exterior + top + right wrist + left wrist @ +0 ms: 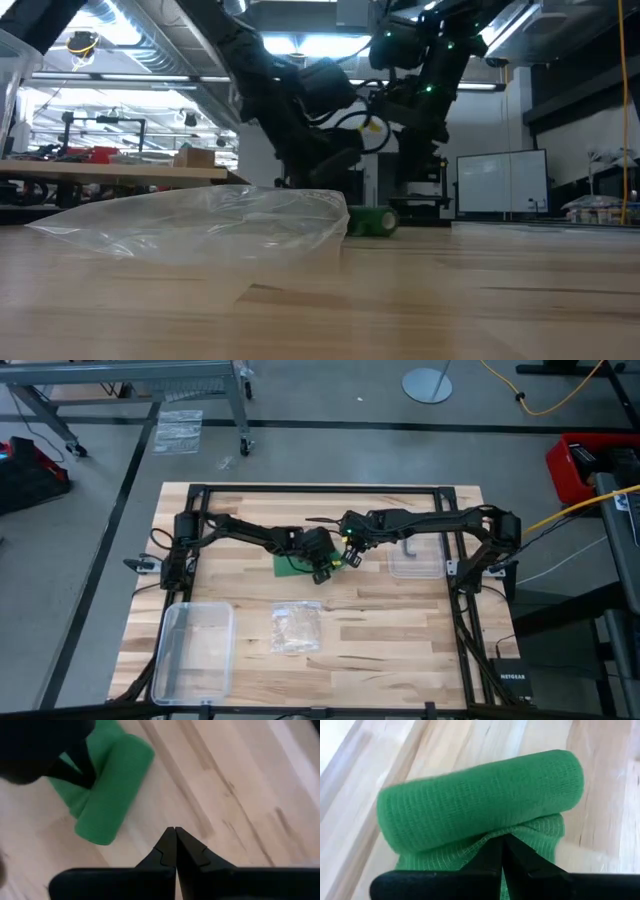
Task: Roll bandage
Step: Roll the bandage
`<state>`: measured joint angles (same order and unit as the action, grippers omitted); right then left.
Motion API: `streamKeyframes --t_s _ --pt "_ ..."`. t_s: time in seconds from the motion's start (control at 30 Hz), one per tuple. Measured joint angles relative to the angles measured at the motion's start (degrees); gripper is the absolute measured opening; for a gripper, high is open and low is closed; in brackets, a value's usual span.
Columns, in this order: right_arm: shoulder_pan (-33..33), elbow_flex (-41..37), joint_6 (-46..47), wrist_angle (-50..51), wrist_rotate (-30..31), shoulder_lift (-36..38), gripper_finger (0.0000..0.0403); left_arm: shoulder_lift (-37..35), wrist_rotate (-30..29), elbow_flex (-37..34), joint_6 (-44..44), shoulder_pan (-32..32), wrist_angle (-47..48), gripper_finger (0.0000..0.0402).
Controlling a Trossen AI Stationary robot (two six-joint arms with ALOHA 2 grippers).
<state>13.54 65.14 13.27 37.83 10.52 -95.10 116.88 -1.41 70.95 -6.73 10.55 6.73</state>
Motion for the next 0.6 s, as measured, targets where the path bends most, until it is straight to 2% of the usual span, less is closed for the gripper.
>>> streamKeyframes --t_s 0.27,0.6 --pt "0.0 0.0 0.1 5.0 3.7 3.1 0.0000 3.9 -0.1 6.7 2.0 0.0 0.0 0.0000" --pt "1.6 0.0 0.1 8.3 5.5 5.4 0.0000 3.3 -0.1 9.7 4.1 0.0 0.5 0.0000"
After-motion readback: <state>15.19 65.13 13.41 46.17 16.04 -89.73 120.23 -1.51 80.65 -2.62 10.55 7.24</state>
